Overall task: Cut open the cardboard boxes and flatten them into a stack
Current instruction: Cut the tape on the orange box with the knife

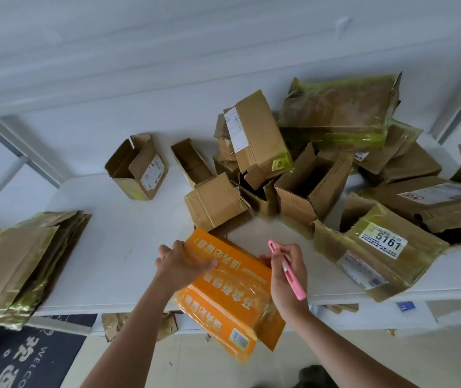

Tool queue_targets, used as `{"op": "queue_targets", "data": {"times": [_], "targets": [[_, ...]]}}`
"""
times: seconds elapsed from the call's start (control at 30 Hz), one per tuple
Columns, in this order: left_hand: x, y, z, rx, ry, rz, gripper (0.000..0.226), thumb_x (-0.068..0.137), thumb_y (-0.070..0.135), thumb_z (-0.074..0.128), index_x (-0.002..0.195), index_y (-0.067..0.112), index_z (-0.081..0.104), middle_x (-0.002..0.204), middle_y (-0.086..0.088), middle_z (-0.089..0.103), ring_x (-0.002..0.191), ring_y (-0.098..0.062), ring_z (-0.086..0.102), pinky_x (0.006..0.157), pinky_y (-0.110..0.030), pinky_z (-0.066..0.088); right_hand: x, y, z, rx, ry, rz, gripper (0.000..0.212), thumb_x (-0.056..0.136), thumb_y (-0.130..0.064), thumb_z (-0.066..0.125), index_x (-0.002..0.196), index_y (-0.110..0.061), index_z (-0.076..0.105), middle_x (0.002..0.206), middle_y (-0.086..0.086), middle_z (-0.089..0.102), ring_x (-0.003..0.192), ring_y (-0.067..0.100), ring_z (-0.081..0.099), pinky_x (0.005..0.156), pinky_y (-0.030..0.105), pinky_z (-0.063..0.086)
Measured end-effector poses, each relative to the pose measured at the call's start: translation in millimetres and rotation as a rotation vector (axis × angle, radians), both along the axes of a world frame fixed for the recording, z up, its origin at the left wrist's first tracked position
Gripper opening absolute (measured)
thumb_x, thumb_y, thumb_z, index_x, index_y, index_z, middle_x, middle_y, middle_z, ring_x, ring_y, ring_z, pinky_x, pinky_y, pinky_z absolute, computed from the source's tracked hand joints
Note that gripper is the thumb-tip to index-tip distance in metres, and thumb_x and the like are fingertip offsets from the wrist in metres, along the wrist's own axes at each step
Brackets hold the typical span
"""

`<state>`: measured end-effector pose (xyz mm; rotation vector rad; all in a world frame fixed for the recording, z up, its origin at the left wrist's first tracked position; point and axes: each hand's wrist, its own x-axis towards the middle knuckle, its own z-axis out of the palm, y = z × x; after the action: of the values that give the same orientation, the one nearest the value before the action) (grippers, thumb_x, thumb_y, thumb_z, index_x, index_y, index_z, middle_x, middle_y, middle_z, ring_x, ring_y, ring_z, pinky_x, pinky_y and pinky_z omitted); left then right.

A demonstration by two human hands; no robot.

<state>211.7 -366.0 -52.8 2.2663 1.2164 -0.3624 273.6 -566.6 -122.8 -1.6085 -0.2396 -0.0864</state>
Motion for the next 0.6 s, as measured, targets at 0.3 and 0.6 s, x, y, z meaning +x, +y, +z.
{"op": "queue_targets", "data": {"times": [0.3, 0.6], "targets": [[-33, 34, 5, 0.169, -0.086, 0.462, 0.096, 0.074, 0.069, 0.070, 0.139, 0.004, 0.044, 0.140, -0.019, 0.037, 0.129, -0.040, 0.038, 0.104, -0.051, 0.037, 15, 54, 35, 0.079, 0.009, 0.132, 0.009, 0.100, -0.008, 0.051, 0.100, 0.001, 0.054, 0.088, 0.008, 0.069, 0.079, 0.002, 0.067, 0.064, 0.011, 0.049], [-44, 19, -13, 0.471, -0.118, -0.009, 0.071, 0.101, 0.046, 0.044, 0.157, 0.026, 0.006, 0.159, -0.016, 0.010, 0.150, -0.038, 0.003, 0.121, -0.052, 0.005, -10, 45, 12, 0.076, 0.167, 0.297, 0.012, 0.100, -0.027, 0.051, 0.098, -0.015, 0.053, 0.089, -0.002, 0.070, 0.088, 0.016, 0.071, 0.077, 0.044, 0.060]]}}
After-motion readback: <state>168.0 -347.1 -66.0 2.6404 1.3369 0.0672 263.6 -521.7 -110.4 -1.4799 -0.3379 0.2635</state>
